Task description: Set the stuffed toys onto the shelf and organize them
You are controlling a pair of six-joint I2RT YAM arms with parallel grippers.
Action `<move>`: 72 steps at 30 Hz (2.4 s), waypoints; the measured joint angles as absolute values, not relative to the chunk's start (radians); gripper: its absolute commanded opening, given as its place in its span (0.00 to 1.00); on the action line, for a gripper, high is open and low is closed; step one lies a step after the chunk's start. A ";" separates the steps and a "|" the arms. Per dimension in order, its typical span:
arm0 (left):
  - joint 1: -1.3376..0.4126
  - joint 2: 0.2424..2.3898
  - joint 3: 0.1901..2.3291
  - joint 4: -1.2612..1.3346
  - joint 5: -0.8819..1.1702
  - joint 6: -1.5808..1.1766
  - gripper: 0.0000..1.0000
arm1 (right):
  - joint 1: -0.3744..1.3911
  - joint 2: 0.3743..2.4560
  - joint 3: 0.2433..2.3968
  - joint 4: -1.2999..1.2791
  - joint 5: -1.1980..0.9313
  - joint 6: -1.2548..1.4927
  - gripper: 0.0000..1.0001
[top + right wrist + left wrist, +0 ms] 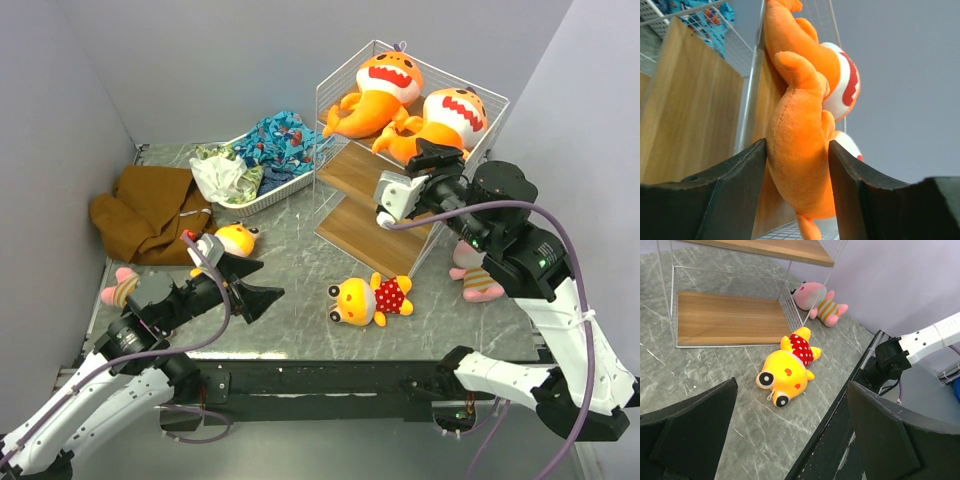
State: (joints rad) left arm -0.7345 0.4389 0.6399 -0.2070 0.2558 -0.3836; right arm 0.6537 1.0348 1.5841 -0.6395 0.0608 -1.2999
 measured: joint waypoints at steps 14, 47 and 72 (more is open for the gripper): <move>-0.735 0.455 0.640 -0.207 0.265 -0.384 0.96 | 0.653 0.988 1.574 -0.597 0.028 -1.008 0.73; -0.735 0.453 0.640 -0.207 0.264 -0.387 0.96 | 0.648 1.075 1.626 -0.673 0.050 -0.988 0.61; -0.735 0.545 0.683 -0.276 -0.084 -0.549 0.96 | 0.600 0.995 1.618 -0.580 -0.100 -0.850 0.84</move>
State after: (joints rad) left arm -0.7345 0.5446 0.6830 -0.2764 -0.0845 -0.5488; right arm 0.5999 0.9947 1.6176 -0.5800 -0.0998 -0.8497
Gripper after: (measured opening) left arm 0.967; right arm 0.853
